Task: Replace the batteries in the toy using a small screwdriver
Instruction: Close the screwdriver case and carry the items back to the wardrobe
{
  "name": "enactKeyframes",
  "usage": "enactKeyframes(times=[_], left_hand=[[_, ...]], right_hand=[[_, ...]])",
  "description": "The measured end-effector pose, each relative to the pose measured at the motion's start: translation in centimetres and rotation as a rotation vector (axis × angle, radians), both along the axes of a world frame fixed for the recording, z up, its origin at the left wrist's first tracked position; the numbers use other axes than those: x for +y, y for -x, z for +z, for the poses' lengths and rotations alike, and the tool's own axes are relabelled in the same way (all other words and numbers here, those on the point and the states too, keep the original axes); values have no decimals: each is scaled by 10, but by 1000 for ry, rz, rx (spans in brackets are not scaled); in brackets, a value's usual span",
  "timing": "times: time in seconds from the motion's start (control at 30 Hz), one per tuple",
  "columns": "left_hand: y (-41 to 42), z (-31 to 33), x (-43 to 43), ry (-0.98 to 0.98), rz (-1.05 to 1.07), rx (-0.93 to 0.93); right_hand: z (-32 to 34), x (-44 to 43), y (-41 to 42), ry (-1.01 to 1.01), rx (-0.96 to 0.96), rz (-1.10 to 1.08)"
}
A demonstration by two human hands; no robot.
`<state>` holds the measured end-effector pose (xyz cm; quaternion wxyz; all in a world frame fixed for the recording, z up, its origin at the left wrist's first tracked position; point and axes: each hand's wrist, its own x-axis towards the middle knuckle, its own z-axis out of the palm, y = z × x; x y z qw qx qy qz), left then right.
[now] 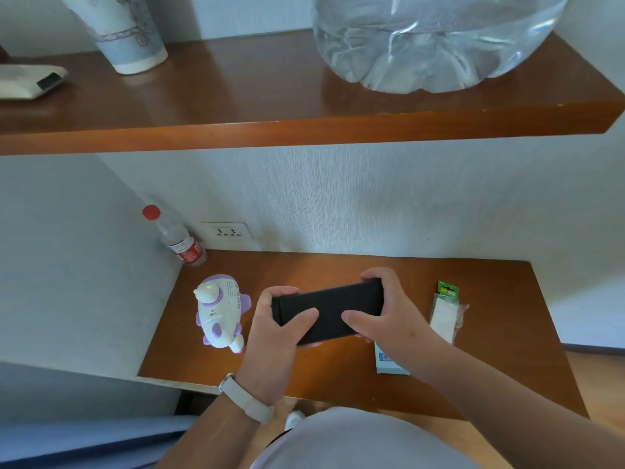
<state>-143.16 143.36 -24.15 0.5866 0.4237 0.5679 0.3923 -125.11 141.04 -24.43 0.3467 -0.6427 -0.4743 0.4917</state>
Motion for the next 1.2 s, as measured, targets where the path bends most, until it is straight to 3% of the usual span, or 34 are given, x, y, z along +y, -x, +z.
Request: enactKeyframes(times=[0.27,0.57,0.7,0.87,1.2], left_hand=[[15,-3,20,-3,-27,2],[25,-11,57,34,-334,101],[25,-20,69,143,-265,-90],[18,-34,68,268,-225,-325],[15,-68,53,330,-344,-147]], right_hand=[[-13,9,23,88,-65,29],[-27,6,28,169,-104,-34],[-30,6,23,181,-64,-183],[-35,3,27,238,41,-203],[-54,6,53,298,102,-232]])
